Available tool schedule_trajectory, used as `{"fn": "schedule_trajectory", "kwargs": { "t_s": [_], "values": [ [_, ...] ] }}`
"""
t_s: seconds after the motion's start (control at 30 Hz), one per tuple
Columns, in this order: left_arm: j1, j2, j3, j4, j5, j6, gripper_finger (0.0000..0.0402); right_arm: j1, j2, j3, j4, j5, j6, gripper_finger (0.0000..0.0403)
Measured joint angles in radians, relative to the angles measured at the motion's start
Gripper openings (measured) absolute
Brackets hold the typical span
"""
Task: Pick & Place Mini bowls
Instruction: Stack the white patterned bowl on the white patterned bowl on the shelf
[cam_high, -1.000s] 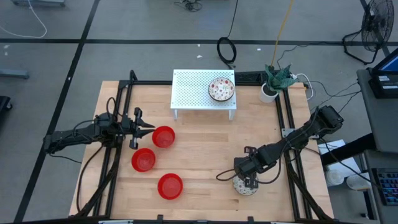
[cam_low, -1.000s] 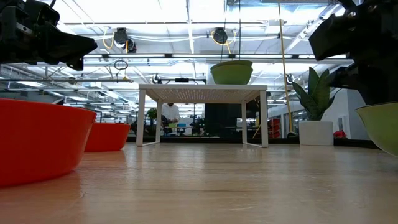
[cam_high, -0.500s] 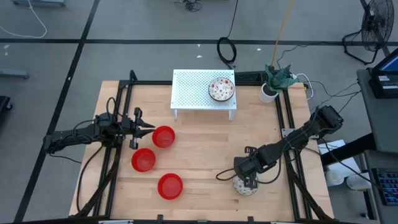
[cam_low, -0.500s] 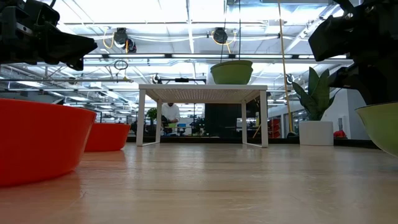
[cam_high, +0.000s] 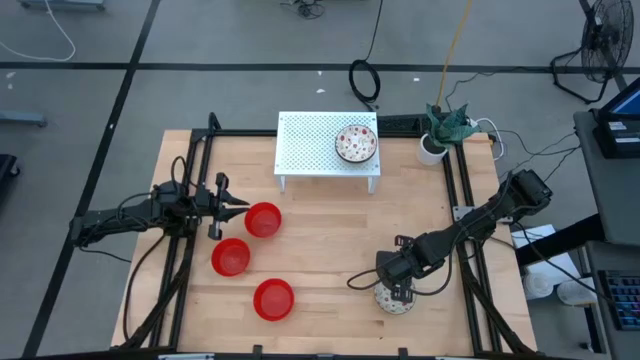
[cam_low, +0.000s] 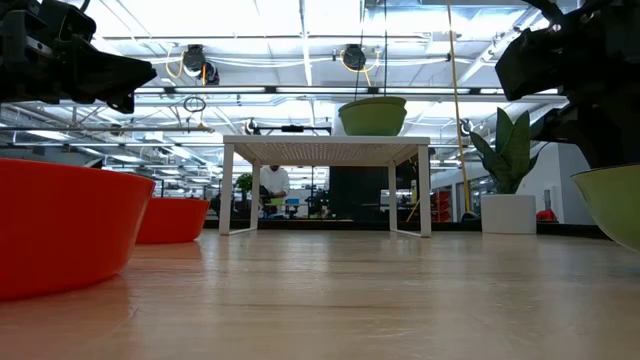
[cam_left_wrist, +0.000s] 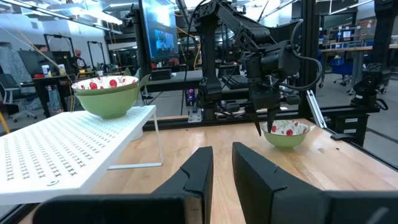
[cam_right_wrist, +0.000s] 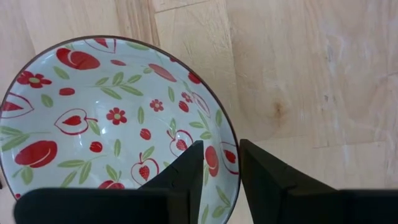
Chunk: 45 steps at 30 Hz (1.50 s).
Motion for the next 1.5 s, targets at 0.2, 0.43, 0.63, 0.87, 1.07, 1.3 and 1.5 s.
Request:
{"fn": "schedule_trajectory", "kwargs": {
  "t_s": [0.2, 0.43, 0.63, 0.87, 1.07, 1.3, 1.5],
  "values": [
    [0.0, 0.0, 0.0, 0.0, 0.0, 0.0, 0.0065, 0.0, 0.0, 0.0, 0.0, 0.0, 0.0, 0.0089],
    [0.0, 0.0, 0.0, 0.0, 0.0, 0.0, 0.0065, 0.0, 0.0, 0.0, 0.012, 0.0, 0.0, 0.0089],
    [0.0, 0.0, 0.0, 0.0, 0.0, 0.0, 0.0065, 0.0, 0.0, 0.0, 0.012, 0.0, -0.001, 0.0089],
    [0.0, 0.0, 0.0, 0.0, 0.0, 0.0, 0.0065, 0.0, 0.0, 0.0, 0.011, 0.0, -0.008, 0.0089],
    [0.0, 0.0, 0.0, 0.0, 0.0, 0.0, 0.0065, 0.0, 0.0, 0.0, -0.014, 0.0, -0.008, 0.0089],
    [0.0, 0.0, 0.0, 0.0, 0.0, 0.0, 0.0065, 0.0, 0.0, 0.0, -0.023, 0.0, -0.008, 0.0083],
    [0.0, 0.0, 0.0, 0.0, 0.0, 0.0, 0.0065, 0.0, 0.0, 0.0, -0.023, -0.001, -0.008, 0.0046]
  ]
}}
